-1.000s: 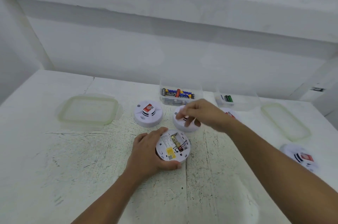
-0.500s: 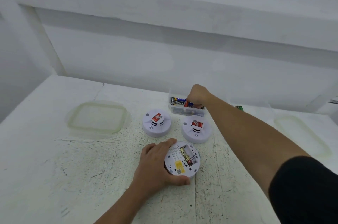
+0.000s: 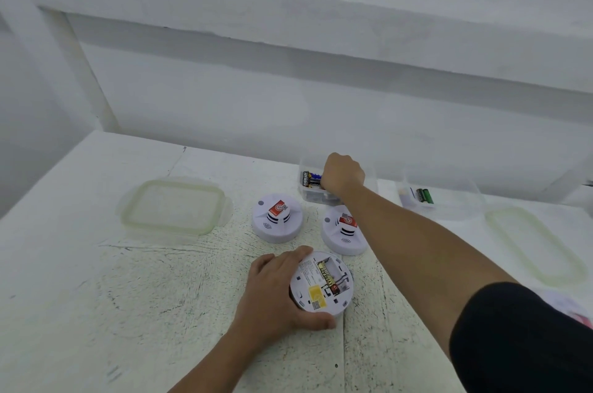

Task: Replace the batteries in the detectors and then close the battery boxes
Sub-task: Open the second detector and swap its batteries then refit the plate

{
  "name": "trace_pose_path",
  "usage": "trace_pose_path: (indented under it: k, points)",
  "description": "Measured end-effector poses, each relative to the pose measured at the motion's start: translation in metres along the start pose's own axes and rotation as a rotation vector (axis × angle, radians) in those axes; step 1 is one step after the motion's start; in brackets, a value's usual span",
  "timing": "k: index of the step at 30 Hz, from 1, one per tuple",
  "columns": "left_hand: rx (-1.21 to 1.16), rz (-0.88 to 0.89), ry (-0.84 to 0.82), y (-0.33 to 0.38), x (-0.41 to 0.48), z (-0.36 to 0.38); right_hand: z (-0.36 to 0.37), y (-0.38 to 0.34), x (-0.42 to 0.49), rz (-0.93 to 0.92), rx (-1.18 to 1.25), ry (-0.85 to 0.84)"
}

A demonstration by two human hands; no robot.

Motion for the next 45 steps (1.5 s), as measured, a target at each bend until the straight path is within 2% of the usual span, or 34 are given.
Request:
trace_pose_path:
  k: [7, 15, 17, 22, 27, 33, 37, 42, 45]
  points:
    - [0.013, -0.005, -0.012, 0.003, -0.001, -0.004, 0.003, 0.005, 0.003, -0.022, 0.046, -0.158]
    - [0.004, -0.02, -0.036, 0.002, -0.003, -0.003, 0.0, 0.011, 0.007, 0.057, 0.22, -0.115]
    - [0.002, -0.02, -0.037, 0.001, -0.003, -0.004, -0.004, 0.011, 0.006, 0.079, 0.373, -0.105]
    - [0.014, 0.002, -0.016, 0.002, -0.003, -0.004, -0.022, 0.017, -0.008, 0.221, 0.98, -0.126]
    - [-0.009, 0.013, 0.007, 0.001, -0.002, -0.003, -0.05, 0.018, -0.027, 0.148, 1.193, -0.178]
    - [-0.022, 0.001, -0.003, -0.002, -0.001, 0.002, -0.06, 0.029, -0.071, 0.137, 1.349, -0.369]
    - [-0.034, -0.007, -0.001, -0.002, -0.002, 0.002, -0.054, 0.038, -0.102, 0.116, 1.314, -0.412]
    - [-0.05, -0.005, 0.011, -0.003, -0.001, 0.003, -0.042, 0.043, -0.137, -0.003, 1.145, -0.434]
    - [-0.031, -0.002, 0.018, -0.002, -0.002, 0.004, -0.032, 0.045, -0.155, -0.069, 0.963, -0.431]
Point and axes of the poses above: each hand's wrist, its own x-axis towards the middle knuckle, its own z-axis out of the palm, y = z × x, the point moved 5 cm from there along x, towards the middle knuckle, and after that the axes turned 13 degrees about x, right-handed, at the moved point
